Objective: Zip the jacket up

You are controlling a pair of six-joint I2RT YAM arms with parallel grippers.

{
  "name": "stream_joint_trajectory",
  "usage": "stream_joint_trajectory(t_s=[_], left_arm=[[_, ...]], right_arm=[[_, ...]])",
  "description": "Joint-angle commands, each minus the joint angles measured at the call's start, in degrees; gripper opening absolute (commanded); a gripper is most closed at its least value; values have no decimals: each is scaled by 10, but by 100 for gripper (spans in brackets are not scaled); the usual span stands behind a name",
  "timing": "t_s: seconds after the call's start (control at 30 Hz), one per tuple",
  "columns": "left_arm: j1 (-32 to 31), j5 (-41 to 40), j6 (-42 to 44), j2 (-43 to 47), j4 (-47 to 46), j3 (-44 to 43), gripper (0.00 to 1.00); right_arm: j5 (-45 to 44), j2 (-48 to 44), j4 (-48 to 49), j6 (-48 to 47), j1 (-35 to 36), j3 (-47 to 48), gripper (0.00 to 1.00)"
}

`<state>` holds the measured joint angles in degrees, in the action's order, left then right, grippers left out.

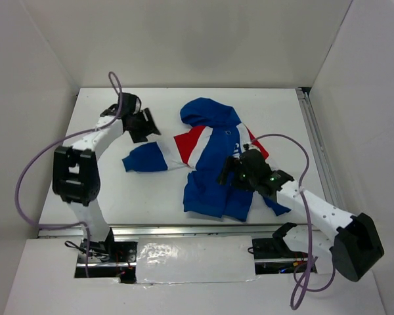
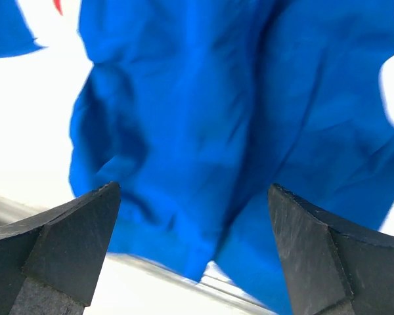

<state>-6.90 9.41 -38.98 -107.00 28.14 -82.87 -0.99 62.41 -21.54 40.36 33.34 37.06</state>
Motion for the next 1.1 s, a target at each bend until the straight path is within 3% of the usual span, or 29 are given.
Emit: stream_joint_trajectory(t_s=[0.0,0.03,0.13,0.3,0.47,0.53,0.7,0.87,1.07], left_arm=[[-95,60,21,112,-23,51,80],[-140,110,24,126,-36,74,99],[-202,170,14,180,-84,152,99],[-303,199,-43,230,-143,272,99],[-404,188,-69,208,-166,288,99],[-411,156,-72,186,-155,283,99],[-401,188,-76,147,-199,303,99],[-377,129,-72,98,-153,289,99],[-299,142,-82,77,-158,355,99]], right_arm=[[56,-29,60,63,6,-26,100],[45,-32,49,72,10,-32,100],[51,-55,63,106,11,-69,100],[93,-133,109,149,4,-166,100],[84,-131,87,155,1,-186,100],[49,-107,51,164,-3,-180,100],[34,-69,28,194,-16,-175,100],[-4,-107,-30,198,-63,-173,100],[-9,-152,-66,170,-134,-175,100]])
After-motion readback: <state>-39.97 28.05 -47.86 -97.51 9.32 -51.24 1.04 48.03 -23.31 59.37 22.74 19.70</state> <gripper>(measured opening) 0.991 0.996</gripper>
